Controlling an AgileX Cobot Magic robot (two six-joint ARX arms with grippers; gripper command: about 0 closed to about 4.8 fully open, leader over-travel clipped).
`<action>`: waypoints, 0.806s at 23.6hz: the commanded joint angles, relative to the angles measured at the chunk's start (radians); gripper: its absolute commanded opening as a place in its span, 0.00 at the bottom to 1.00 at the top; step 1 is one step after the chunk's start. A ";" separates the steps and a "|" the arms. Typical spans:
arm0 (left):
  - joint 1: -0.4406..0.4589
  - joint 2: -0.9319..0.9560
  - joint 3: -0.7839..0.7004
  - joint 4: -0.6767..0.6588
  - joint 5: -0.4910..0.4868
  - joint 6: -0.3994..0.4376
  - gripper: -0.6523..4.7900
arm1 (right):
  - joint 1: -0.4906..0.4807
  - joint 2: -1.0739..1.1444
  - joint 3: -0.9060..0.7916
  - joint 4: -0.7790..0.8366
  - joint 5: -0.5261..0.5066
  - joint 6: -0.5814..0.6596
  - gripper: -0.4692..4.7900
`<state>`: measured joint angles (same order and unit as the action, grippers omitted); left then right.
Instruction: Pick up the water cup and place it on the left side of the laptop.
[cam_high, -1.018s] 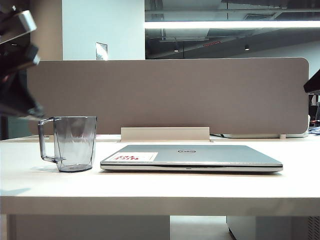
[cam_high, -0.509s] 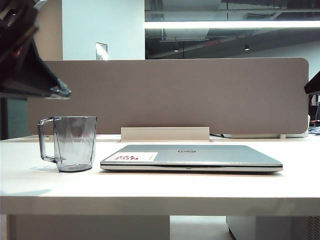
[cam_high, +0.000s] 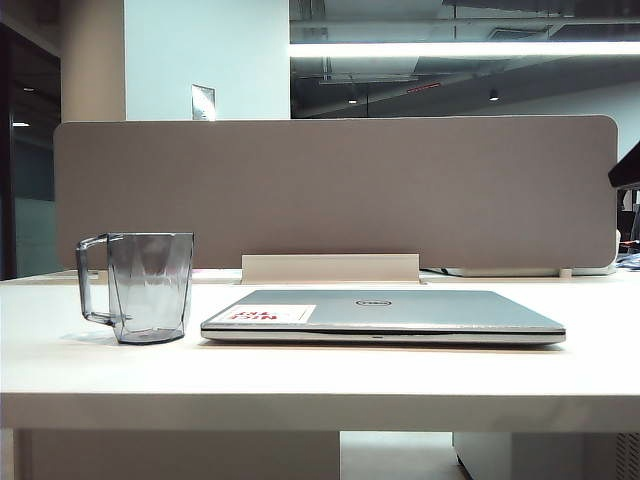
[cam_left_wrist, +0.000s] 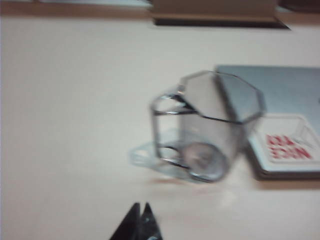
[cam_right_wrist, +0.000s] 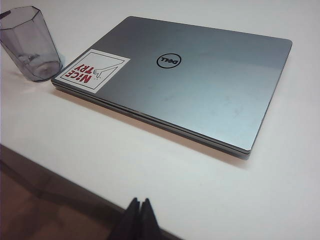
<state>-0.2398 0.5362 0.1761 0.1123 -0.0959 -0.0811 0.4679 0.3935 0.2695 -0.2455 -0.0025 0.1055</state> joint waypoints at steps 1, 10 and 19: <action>0.078 -0.104 -0.050 0.008 0.006 0.002 0.11 | 0.000 0.001 0.003 0.010 0.003 0.002 0.07; 0.333 -0.409 -0.144 0.000 0.081 0.002 0.11 | 0.000 0.001 0.003 0.011 0.003 0.002 0.07; 0.328 -0.488 -0.168 -0.072 0.082 0.003 0.11 | 0.000 0.001 0.003 0.010 0.003 0.002 0.07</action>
<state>0.0933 0.0639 0.0048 0.0521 -0.0181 -0.0814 0.4679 0.3935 0.2695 -0.2455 -0.0025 0.1055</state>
